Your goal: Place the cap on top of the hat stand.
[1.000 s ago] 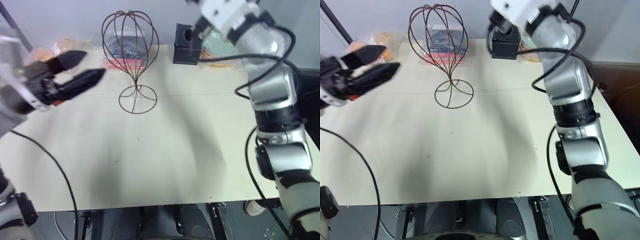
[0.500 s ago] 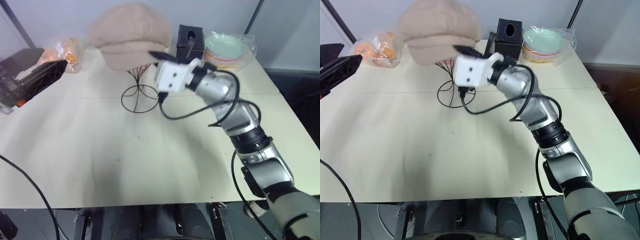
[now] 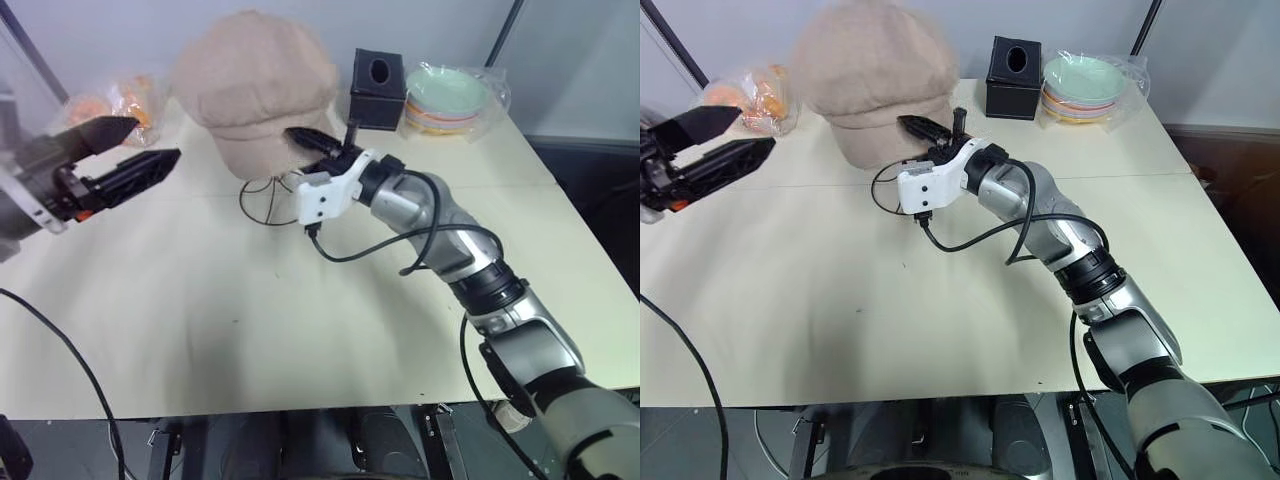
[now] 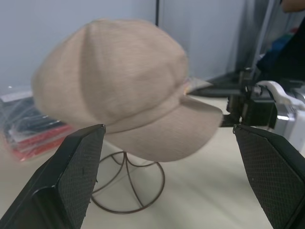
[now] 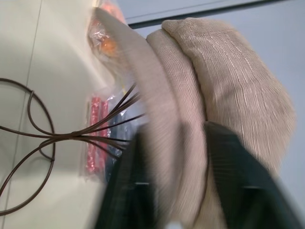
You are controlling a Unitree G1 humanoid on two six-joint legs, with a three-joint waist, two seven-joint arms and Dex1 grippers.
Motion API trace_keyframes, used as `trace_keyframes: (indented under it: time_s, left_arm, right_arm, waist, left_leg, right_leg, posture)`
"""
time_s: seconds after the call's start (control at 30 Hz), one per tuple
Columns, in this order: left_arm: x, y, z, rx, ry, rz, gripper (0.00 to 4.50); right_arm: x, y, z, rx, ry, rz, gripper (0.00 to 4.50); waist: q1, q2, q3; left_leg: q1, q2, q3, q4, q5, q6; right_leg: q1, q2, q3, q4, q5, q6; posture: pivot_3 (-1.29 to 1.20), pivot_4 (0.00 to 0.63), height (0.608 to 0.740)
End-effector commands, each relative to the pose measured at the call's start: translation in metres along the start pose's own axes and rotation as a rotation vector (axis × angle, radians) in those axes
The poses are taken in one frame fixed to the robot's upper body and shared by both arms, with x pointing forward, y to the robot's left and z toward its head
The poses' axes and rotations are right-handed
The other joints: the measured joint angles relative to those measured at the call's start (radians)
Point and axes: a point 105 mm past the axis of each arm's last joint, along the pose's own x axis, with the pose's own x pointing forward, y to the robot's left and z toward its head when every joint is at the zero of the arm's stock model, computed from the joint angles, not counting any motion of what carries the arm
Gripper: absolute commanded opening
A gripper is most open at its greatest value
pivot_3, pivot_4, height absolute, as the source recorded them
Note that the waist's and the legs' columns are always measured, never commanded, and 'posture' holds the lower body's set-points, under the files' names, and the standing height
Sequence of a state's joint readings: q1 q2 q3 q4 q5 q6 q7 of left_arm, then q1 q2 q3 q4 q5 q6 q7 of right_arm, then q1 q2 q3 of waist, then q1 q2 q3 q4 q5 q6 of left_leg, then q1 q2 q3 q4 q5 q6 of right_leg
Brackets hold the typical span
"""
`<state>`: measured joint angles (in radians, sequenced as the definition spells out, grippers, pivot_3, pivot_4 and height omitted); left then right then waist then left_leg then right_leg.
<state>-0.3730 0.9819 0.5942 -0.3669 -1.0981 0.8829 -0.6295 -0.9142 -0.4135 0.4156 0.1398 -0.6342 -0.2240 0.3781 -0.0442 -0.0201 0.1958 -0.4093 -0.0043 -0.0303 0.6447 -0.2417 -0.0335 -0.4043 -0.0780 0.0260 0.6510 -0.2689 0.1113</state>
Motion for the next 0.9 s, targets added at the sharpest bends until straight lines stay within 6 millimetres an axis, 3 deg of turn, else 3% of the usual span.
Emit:
trace_keyframes:
  time_s: [0.03,0.07,0.1,0.23,0.4,0.5,0.63,0.8,0.9]
  left_arm:
    - [0.007,-0.01,0.007,0.065,-0.012,-0.052,4.5]
    - [0.009,-0.013,0.004,0.074,0.0,-0.067,4.5]
    - [0.012,-0.017,0.001,0.085,0.015,-0.086,4.5]
    - [0.023,-0.028,-0.01,0.158,0.069,-0.137,4.5]
    - [0.039,-0.037,-0.026,0.398,0.141,-0.151,4.5]
    - [0.046,-0.039,-0.03,0.588,0.137,-0.141,4.5]
    - [0.055,-0.044,-0.032,0.774,0.114,-0.139,4.5]
    - [0.069,-0.044,-0.051,0.977,0.138,-0.111,4.5]
    - [0.08,-0.044,-0.054,1.081,0.102,-0.062,4.5]
  right_arm:
    - [-0.008,-0.013,0.001,0.003,0.001,-0.042,3.83]
    - [-0.011,-0.012,0.001,-0.002,0.004,-0.035,4.33]
    - [-0.016,-0.008,0.0,-0.014,0.005,-0.021,4.47]
    - [-0.04,-0.003,-0.002,-0.04,-0.001,-0.01,4.47]
    - [-0.082,-0.006,-0.014,0.025,0.007,0.004,4.47]
    - [-0.111,-0.011,-0.003,0.226,-0.097,0.051,4.47]
    - [-0.144,-0.013,-0.02,0.593,-0.021,0.18,4.47]
    - [-0.165,-0.032,-0.028,1.071,0.02,0.238,4.47]
    - [-0.169,-0.042,-0.022,1.191,-0.002,0.268,4.47]
  waist:
    - [0.001,0.0,0.0]
    - [0.002,0.0,0.0]
    - [0.004,0.0,0.0]
    - [0.005,0.0,0.0]
    - [0.007,0.0,0.0]
    - [0.007,0.0,0.0]
    - [0.006,0.0,0.001]
    - [0.01,0.0,0.001]
    - [0.013,0.0,0.001]
  left_leg:
    - [0.0,0.0,0.0,0.0,0.0,0.0]
    - [0.0,0.0,0.0,0.0,0.0,0.0]
    - [0.0,0.0,0.0,0.0,0.0,0.0]
    - [0.0,0.0,0.0,0.0,0.0,0.0]
    - [-0.001,-0.001,0.003,0.0,0.0,0.0]
    - [0.0,0.0,0.003,0.0,0.0,0.0]
    - [0.0,0.001,0.003,0.0,0.0,0.001]
    - [0.001,0.002,0.002,0.001,-0.001,0.001]
    - [0.001,0.002,0.002,0.001,-0.001,0.002]
  right_leg:
    - [0.0,0.0,0.0,0.0,0.0,0.0]
    - [0.0,0.0,0.0,0.0,0.0,0.0]
    - [0.0,0.0,0.0,0.0,0.0,0.0]
    - [0.001,-0.001,0.0,-0.001,0.0,0.0]
    - [0.001,0.0,0.0,-0.002,0.0,0.0]
    - [0.002,0.0,0.0,-0.002,0.0,0.0]
    - [0.003,0.0,0.0,-0.003,0.0,0.0]
    - [0.006,0.0,-0.001,-0.003,0.0,0.0]
    - [0.006,0.0,-0.001,-0.004,0.0,-0.001]
  posture:
    - [0.0,0.15,0.74]
    - [0.0,0.15,0.74]
    - [0.0,0.15,0.74]
    - [0.0,0.15,0.74]
    - [0.0,0.15,0.74]
    - [0.0,0.15,0.74]
    - [0.0,0.15,0.74]
    - [0.0,0.15,0.74]
    - [0.0,0.15,0.74]
